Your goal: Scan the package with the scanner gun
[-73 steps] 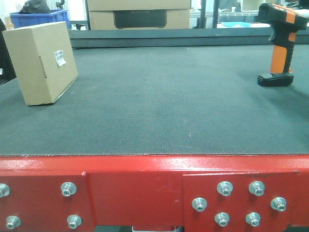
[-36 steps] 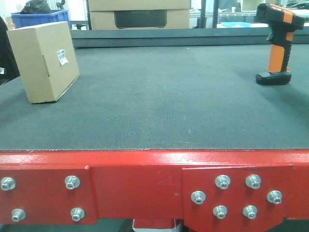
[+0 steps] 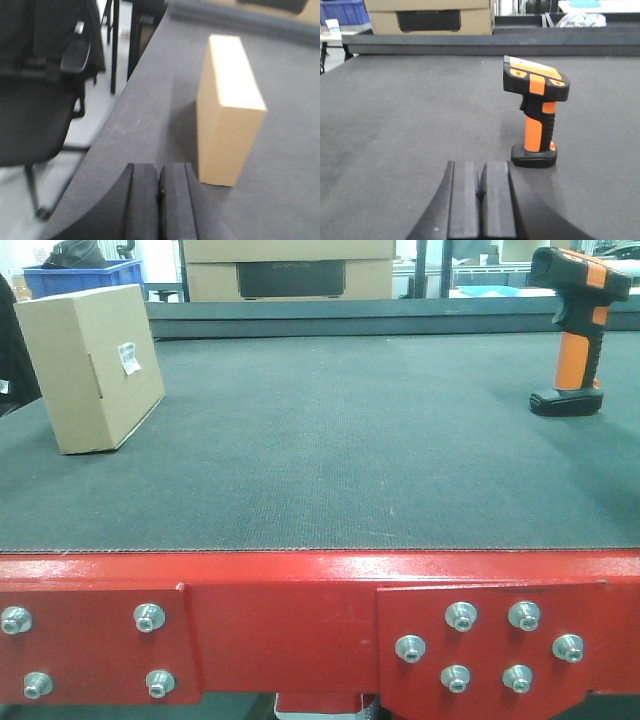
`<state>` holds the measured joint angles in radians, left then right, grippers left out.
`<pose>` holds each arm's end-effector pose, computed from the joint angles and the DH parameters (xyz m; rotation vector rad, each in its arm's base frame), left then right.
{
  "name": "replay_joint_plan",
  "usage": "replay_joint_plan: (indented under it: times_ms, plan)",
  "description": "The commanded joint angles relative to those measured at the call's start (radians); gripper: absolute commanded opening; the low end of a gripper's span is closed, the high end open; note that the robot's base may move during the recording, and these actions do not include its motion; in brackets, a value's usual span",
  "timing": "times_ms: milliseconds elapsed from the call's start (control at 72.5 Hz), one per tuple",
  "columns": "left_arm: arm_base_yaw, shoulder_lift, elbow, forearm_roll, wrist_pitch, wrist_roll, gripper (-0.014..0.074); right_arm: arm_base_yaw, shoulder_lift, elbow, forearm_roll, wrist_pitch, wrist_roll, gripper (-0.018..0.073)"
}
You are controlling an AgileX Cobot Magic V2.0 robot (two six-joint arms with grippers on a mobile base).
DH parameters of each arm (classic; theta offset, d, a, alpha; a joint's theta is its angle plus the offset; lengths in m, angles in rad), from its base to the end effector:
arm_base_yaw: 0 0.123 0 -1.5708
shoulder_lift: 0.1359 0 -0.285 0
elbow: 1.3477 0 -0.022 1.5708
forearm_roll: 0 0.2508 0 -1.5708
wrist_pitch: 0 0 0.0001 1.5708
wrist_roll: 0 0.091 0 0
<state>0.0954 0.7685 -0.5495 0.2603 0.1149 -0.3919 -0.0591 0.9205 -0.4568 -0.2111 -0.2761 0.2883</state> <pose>0.1626 0.0183 0.3139 -0.2277 1.7992 -0.0001 0.1914 -0.0061 0.2896 0.0777 1.6755 0.0674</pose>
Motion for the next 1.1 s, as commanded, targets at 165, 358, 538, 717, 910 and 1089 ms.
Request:
replay_joint_plan:
  times_ms: [165, 358, 538, 717, 910, 1089]
  plan:
    - [-0.023, -0.258, 0.157, -0.004, -0.026, -0.004, -0.0094, 0.001, -0.246, 0.117, -0.002, 0.087, 0.006, -0.0168]
    - [-0.023, -0.437, 0.202, -0.004, -0.019, -0.004, -0.0094, 0.001, -0.407, 0.146, -0.002, 0.183, 0.006, -0.0168]
    - [-0.023, -0.563, 0.202, -0.004, -0.021, -0.004, -0.0094, 0.001, -0.510, 0.146, -0.002, 0.196, 0.006, -0.0168]
    - [-0.023, -0.635, 0.202, -0.004, -0.028, -0.004, -0.0094, 0.001, -0.551, 0.146, -0.002, 0.196, 0.006, -0.0168]
    - [-0.023, -0.647, 0.202, -0.004, -0.028, -0.004, -0.0094, 0.001, -0.551, 0.146, -0.002, 0.196, 0.006, -0.0168]
    - [-0.023, -0.647, 0.202, -0.004, -0.028, -0.004, -0.0094, 0.001, -0.553, 0.146, 0.030, 0.202, 0.006, -0.0168]
